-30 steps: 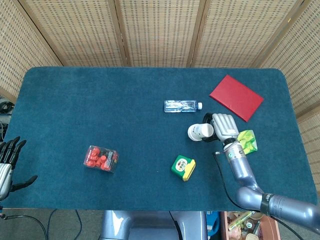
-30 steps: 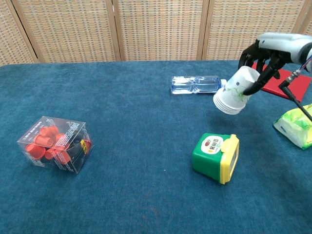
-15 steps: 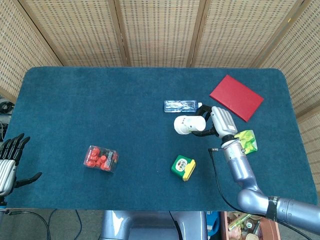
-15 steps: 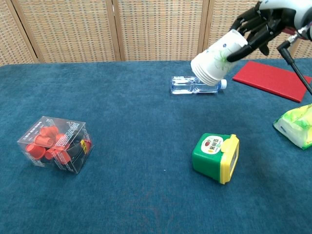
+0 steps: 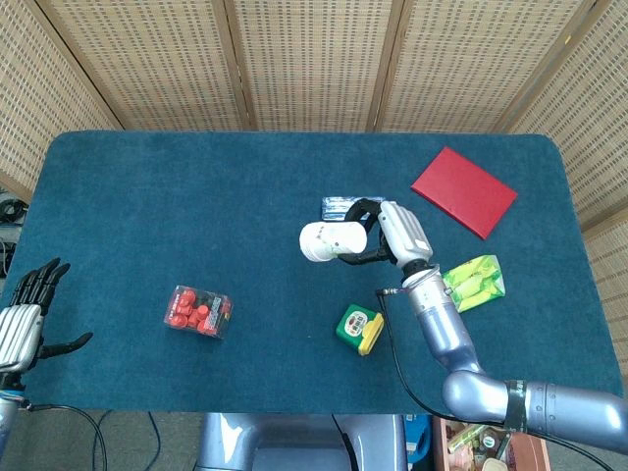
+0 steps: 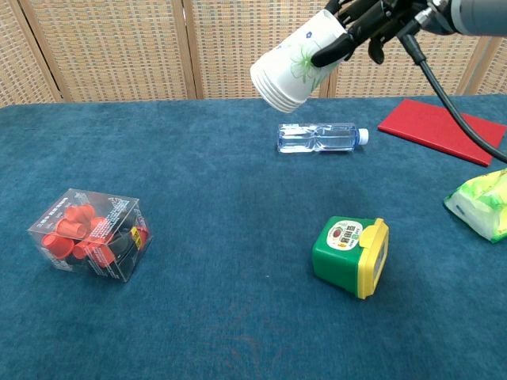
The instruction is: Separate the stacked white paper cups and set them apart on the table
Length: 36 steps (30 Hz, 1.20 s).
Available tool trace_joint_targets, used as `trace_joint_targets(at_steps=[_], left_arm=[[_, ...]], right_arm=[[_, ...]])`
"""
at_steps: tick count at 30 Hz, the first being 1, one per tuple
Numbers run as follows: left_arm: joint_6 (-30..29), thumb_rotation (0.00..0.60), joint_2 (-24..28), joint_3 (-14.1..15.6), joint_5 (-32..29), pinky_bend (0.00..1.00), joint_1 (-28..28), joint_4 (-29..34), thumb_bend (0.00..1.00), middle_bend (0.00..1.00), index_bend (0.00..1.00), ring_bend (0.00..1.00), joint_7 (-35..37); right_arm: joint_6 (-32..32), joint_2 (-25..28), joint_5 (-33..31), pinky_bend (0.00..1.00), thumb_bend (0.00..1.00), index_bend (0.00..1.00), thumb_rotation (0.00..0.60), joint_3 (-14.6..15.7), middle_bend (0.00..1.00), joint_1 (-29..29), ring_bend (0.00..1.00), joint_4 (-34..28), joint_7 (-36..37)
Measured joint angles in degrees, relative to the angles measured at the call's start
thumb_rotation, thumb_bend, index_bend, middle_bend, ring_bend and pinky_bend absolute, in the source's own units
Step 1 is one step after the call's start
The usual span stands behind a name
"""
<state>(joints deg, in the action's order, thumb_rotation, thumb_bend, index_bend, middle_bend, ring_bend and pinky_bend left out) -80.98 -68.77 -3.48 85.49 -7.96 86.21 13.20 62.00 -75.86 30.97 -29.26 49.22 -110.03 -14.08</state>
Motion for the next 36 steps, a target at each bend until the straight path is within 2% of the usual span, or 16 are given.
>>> trace_joint_targets(at_steps=[9, 18, 21, 27, 36], left_arm=[[5.0, 0.6, -1.1, -3.1, -1.3, 0.0, -5.0, 4.3, 0.17, 0.0, 0.01, 0.0, 7.0], [9.3, 0.6, -4.5, -5.8, -2.3, 0.0, -9.6, 6.3, 0.17, 0.0, 0.17, 0.0, 16.0], [11.8, 0.6, -5.6, -6.9, -3.0, 0.0, -11.5, 6.9, 0.17, 0.0, 0.18, 0.0, 22.1], [17.5, 0.6, -8.1, -8.7, -4.8, 0.0, -15.5, 6.7, 0.17, 0.0, 0.22, 0.0, 33.3], [20.0, 0.6, -12.0, -10.5, -6.4, 0.0, -18.8, 4.2, 0.17, 0.0, 0.25, 0.0, 39.5]], right_arm=[[0.9, 1.5, -3.2, 0.75, 0.2, 0.77, 0.6, -1.2, 0.67, 2.0, 0.55, -0.7, -0.7], [-0.1, 2.3, -4.2, 0.75, 0.2, 0.77, 0.6, -0.6, 0.67, 2.4, 0.55, 0.1, 0.5], [-0.4, 2.4, -4.3, 0.75, 0.2, 0.77, 0.6, -0.3, 0.67, 2.6, 0.55, 0.5, 0.9], [-0.5, 2.5, -4.7, 0.75, 0.2, 0.77, 0.6, -0.4, 0.67, 3.5, 0.55, 0.9, 1.2], [-0.5, 2.4, -6.3, 0.75, 0.2, 0.77, 0.6, -1.3, 0.67, 5.9, 0.55, 1.4, 0.7]])
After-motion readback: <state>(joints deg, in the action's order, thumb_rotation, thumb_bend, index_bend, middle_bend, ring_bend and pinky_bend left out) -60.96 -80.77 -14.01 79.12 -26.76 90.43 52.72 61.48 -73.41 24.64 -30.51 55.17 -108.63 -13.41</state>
